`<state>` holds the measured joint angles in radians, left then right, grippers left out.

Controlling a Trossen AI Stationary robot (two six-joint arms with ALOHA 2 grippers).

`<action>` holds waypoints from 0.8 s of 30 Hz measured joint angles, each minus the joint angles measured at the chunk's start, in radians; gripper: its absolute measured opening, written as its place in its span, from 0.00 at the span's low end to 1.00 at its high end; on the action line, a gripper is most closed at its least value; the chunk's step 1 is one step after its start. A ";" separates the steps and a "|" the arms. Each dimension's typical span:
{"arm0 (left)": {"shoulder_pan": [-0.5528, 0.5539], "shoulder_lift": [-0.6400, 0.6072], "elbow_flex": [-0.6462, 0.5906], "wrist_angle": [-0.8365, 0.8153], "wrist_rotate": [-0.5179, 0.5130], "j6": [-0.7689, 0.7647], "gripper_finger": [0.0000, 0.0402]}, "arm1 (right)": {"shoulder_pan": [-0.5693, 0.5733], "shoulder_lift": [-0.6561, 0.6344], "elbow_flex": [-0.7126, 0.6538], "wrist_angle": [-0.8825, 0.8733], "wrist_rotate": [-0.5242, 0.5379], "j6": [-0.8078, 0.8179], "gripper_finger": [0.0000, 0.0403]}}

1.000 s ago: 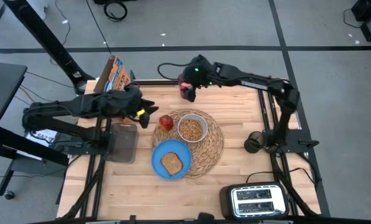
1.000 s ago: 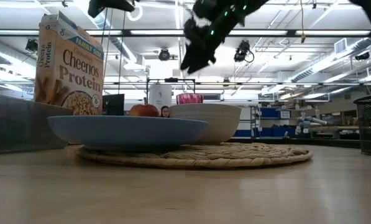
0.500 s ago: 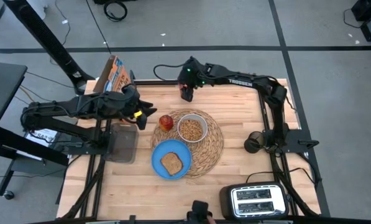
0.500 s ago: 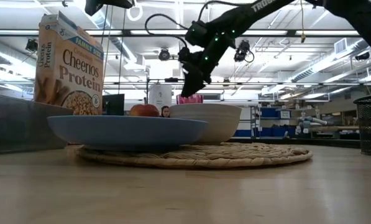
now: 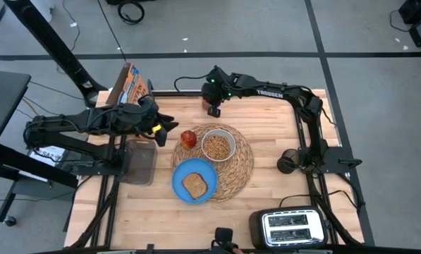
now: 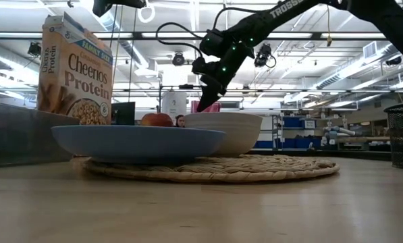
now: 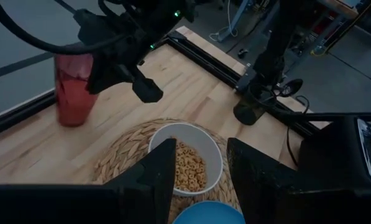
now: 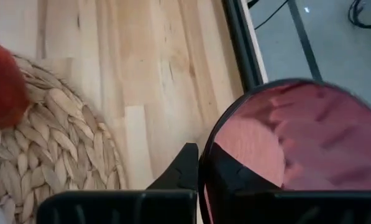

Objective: Arrange a breakfast setting
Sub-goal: Put the glass of milk on the top right of the woven placemat

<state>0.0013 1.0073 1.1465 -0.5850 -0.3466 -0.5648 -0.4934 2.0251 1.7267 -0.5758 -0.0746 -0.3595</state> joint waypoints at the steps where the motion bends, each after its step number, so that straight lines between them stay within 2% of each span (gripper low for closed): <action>1: 0.000 0.000 0.000 0.000 0.000 0.000 0.38 | 0.000 0.000 0.000 -0.004 0.000 0.002 0.04; 5: -0.001 -0.002 0.000 -0.001 0.000 0.001 0.38 | 0.008 -0.045 0.008 -0.118 0.014 0.062 0.04; 9: -0.023 -0.012 0.000 -0.002 -0.001 0.025 0.38 | 0.015 -0.169 -0.018 -0.230 0.036 0.122 0.04; 17: -0.068 -0.015 0.000 0.002 0.000 0.035 0.38 | 0.073 -0.462 -0.310 -0.321 0.140 0.289 0.04; 20: -0.074 -0.013 0.000 0.032 0.000 0.038 0.38 | 0.102 -0.488 -0.413 -0.351 0.146 0.364 0.04; 24: -0.074 -0.013 0.000 0.062 0.007 0.061 0.38 | 0.115 -0.493 -0.452 -0.266 0.185 0.404 0.04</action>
<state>-0.0727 0.9943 1.1465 -0.5229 -0.3392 -0.5038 -0.3782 1.5322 1.2748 -0.8417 0.1101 0.0446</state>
